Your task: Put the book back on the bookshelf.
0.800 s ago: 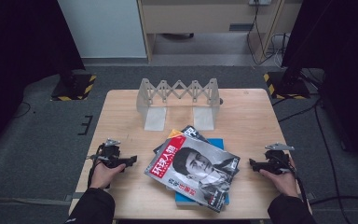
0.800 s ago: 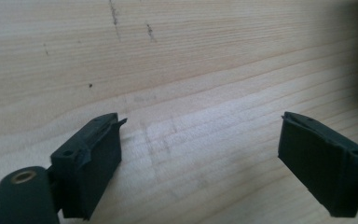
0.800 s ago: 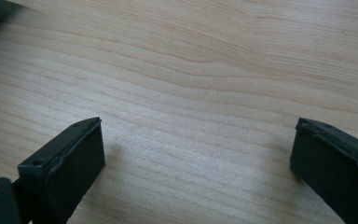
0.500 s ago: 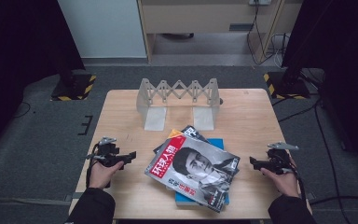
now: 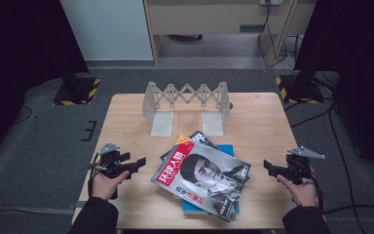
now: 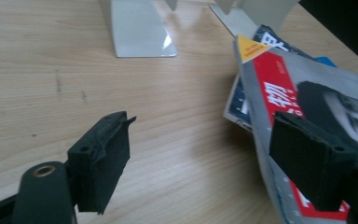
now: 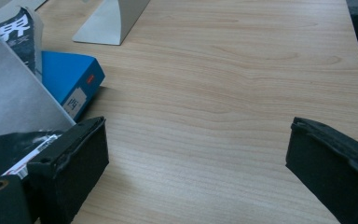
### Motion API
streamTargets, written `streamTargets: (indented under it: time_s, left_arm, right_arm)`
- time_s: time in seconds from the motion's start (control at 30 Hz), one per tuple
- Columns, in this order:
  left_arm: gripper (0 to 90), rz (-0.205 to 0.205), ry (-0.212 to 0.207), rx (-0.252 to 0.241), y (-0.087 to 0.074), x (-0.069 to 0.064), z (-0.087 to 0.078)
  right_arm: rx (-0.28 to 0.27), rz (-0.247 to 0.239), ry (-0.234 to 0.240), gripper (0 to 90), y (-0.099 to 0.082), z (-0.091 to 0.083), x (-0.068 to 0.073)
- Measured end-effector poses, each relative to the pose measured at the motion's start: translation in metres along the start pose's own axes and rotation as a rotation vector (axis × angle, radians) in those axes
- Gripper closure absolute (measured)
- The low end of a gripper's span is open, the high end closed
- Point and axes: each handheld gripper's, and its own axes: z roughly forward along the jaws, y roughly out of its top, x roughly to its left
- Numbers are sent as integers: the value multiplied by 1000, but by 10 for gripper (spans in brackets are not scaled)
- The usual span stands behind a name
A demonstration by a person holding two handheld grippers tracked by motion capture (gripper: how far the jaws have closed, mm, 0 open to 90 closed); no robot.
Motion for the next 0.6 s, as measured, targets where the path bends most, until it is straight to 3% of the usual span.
streamTargets:
  time_s: [0.27, 0.4, 0.6]
  left_arm:
    - [226, 16, -52, 31, -4, -19, 0]
    - [236, 38, -87, 63, -9, -28, 2]
    - [246, 50, -107, 100, -15, -37, 7]
  right_arm:
    - [10, -13, 16, 59, 2, -3, 10]
    - [30, -16, 46, 62, 1, -2, 23]
    - [43, -42, 101, 57, 0, 2, 43]
